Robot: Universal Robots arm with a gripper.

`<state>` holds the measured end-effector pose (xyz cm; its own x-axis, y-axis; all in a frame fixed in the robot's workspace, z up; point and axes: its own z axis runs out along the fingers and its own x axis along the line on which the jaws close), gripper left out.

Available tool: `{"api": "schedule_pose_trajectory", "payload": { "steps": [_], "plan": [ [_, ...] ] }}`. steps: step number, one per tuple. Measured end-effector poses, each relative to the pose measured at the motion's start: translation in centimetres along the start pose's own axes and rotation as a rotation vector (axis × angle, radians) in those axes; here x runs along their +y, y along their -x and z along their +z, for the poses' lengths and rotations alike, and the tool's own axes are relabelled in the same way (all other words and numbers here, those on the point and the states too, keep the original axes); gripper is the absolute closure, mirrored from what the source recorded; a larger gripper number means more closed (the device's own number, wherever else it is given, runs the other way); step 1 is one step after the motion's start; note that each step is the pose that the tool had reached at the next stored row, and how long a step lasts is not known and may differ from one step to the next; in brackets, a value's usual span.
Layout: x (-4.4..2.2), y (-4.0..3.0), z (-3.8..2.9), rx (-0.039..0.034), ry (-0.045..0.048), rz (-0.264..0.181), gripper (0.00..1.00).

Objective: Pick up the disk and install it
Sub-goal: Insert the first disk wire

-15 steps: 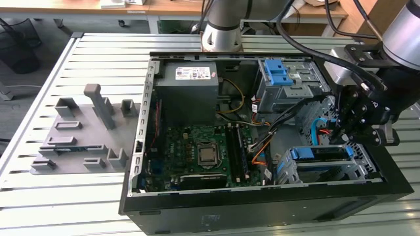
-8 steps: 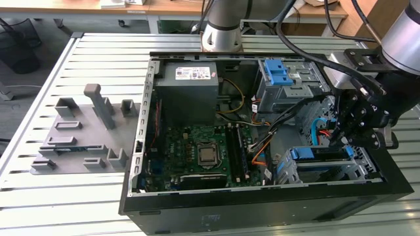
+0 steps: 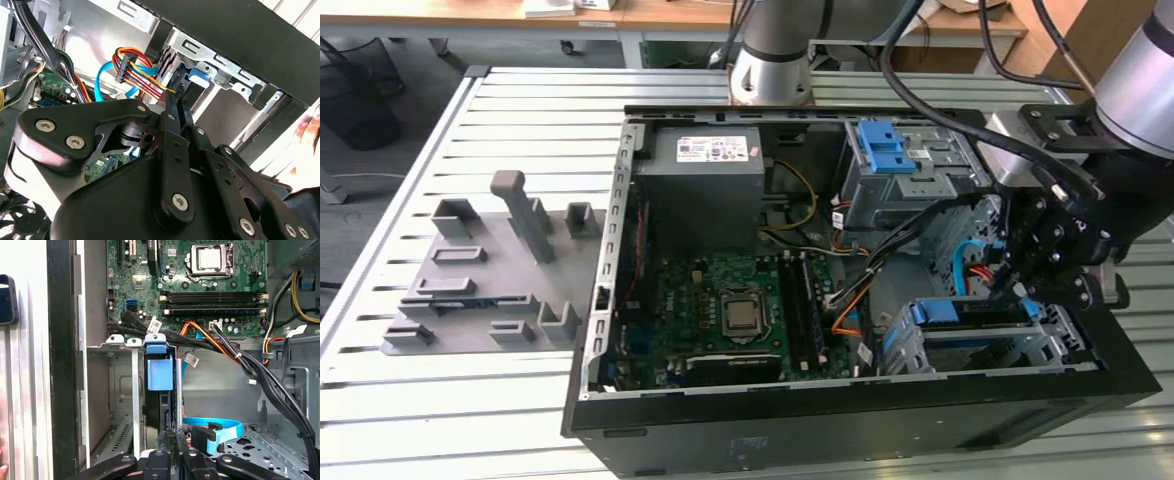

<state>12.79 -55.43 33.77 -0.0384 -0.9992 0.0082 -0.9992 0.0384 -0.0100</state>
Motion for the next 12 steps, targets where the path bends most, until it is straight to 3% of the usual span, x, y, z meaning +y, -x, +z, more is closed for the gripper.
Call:
{"api": "schedule_pose_trajectory", "payload": {
  "steps": [12],
  "plan": [
    [0.01,-0.1,0.46,0.0002,0.0,0.002,0.84]
  ]
}}
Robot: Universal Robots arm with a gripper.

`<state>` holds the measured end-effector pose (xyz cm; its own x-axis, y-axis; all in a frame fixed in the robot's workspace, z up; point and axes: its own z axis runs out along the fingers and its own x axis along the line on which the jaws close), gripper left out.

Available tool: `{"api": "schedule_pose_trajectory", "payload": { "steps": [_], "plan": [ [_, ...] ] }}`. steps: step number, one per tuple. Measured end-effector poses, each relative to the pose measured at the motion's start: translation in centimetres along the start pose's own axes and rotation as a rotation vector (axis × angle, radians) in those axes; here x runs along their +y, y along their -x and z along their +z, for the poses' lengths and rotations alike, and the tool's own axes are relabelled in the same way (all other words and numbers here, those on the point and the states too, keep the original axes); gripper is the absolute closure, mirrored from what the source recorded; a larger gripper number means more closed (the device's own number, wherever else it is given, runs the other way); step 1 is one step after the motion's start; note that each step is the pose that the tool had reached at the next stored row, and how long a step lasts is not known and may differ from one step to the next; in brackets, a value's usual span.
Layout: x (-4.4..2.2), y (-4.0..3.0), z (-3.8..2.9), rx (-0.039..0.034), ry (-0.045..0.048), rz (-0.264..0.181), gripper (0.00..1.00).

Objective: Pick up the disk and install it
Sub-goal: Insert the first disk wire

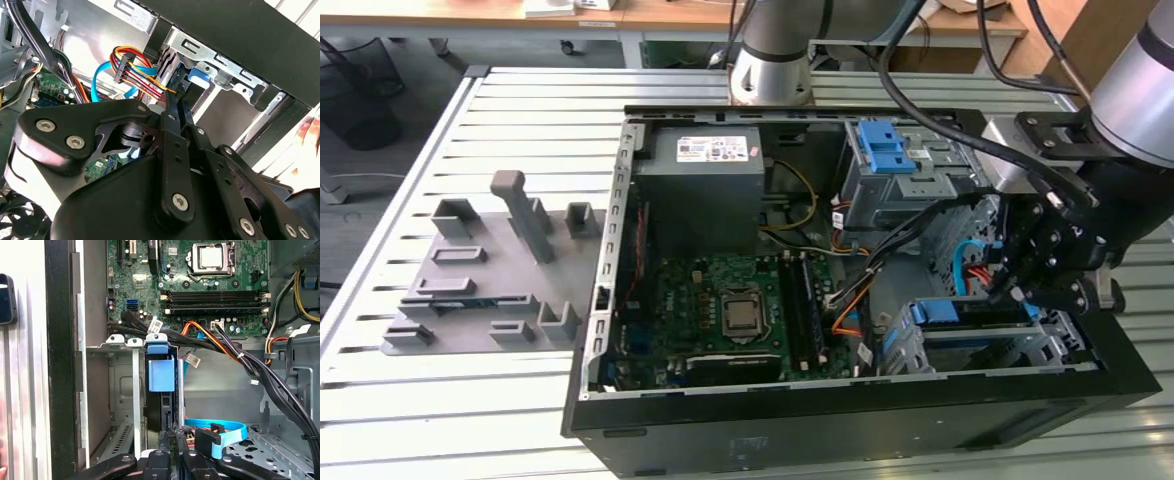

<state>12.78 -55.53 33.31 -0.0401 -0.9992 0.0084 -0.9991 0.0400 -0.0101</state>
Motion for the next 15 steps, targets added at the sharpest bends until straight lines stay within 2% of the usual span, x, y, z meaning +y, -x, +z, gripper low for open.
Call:
{"api": "schedule_pose_trajectory", "payload": {
  "steps": [15],
  "plan": [
    [0.0,-0.04,0.5,0.0002,0.0008,0.0,0.84]
  ]
}}
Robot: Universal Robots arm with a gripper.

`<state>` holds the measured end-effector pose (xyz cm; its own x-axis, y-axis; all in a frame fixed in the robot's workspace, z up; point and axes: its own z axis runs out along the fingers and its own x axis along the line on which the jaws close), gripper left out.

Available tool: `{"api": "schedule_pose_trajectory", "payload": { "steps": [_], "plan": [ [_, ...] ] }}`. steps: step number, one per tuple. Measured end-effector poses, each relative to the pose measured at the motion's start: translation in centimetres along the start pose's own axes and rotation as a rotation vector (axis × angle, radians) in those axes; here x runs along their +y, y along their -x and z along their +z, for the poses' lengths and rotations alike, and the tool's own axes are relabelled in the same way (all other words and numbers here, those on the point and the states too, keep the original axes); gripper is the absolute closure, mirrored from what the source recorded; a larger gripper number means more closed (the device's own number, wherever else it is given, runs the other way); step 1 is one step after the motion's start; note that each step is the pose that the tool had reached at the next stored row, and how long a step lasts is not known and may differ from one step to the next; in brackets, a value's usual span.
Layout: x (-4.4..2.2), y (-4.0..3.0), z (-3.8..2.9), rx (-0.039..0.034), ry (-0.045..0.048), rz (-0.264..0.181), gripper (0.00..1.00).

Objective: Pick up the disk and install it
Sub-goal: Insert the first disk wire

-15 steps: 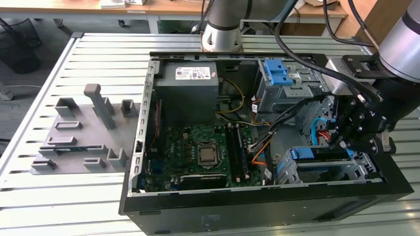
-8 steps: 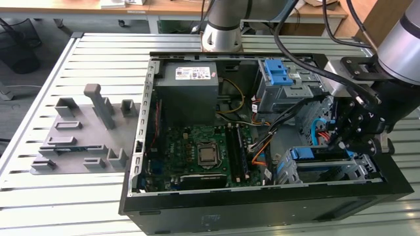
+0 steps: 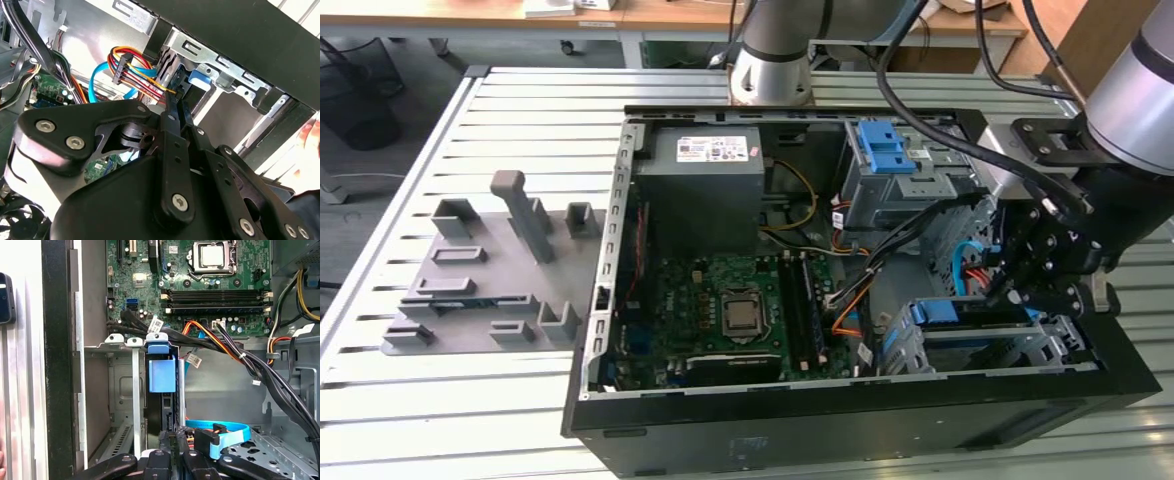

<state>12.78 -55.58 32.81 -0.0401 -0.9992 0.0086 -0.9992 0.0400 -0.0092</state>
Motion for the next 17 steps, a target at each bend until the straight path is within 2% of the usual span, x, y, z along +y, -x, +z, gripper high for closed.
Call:
{"api": "schedule_pose_trajectory", "payload": {
  "steps": [3,4,9,11,13,15,17],
  "plan": [
    [0.0,0.0,-0.08,-0.0011,0.0001,0.0,0.83],
    [0.0,0.0,-0.2,-0.0007,0.0001,0.0,0.76],
    [-0.01,-0.01,-1.0,-0.0001,0.0,0.0,0.76],
    [-0.01,-0.01,-1.13,-0.0005,0.0,0.0,0.76],
    [-0.01,-0.01,-1.13,-0.0006,0.0,0.0,0.78],
    [-0.01,-0.01,-1.15,-0.0003,0.0,0.0,0.89],
    [-0.01,-0.01,-1.16,-0.0002,0.0,0.0,0.89]
  ]
}}
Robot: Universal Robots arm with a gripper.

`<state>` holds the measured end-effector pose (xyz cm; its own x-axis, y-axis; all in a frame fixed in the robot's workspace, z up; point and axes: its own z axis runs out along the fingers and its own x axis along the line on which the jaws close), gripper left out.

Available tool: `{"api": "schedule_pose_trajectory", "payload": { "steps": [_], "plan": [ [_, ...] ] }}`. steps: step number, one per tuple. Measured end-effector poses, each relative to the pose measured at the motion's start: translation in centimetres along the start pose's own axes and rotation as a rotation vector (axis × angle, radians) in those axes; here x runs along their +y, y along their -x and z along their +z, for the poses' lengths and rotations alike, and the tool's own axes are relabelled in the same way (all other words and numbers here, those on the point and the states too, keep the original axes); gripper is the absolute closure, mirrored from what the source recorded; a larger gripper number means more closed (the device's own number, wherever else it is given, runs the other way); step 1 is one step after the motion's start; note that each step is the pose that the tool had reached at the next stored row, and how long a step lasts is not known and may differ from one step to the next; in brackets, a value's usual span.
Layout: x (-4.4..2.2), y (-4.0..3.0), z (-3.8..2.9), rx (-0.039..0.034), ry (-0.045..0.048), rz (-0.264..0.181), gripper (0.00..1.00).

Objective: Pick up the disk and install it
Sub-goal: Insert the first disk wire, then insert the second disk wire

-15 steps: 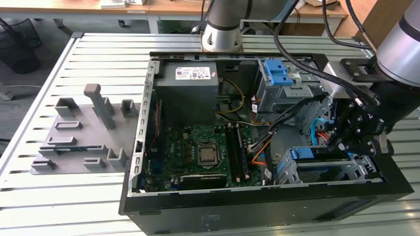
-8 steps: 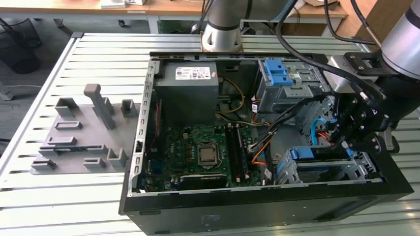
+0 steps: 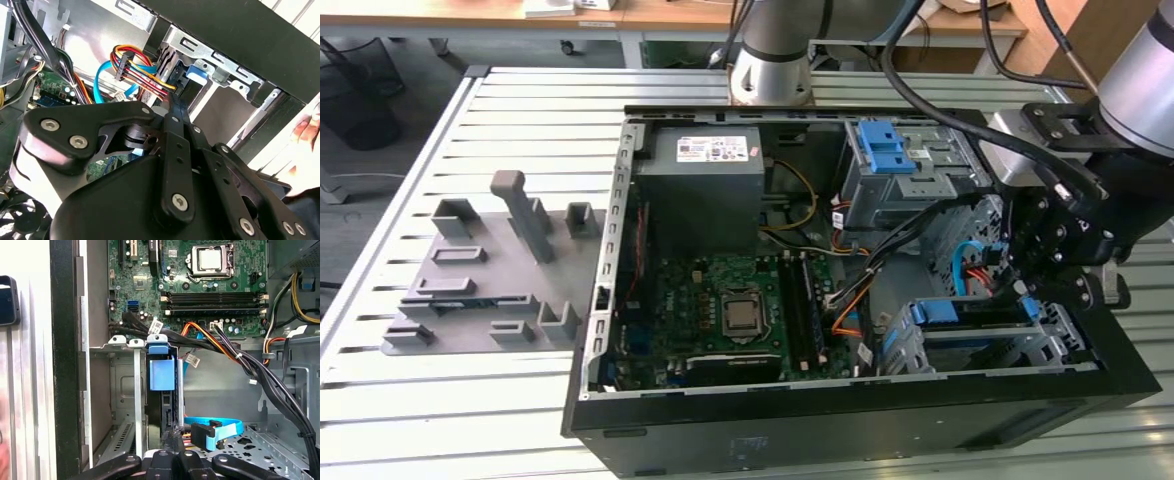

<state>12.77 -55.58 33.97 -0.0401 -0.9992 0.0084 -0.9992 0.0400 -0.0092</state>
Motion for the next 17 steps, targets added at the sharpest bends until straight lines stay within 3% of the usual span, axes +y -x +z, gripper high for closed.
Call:
{"api": "schedule_pose_trajectory", "payload": {
  "steps": [7,17],
  "plan": [
    [0.01,0.0,-0.02,0.0,0.0,0.0,0.89],
    [0.66,-0.03,-0.03,0.0,-0.0001,0.0,0.89]
  ]
}}
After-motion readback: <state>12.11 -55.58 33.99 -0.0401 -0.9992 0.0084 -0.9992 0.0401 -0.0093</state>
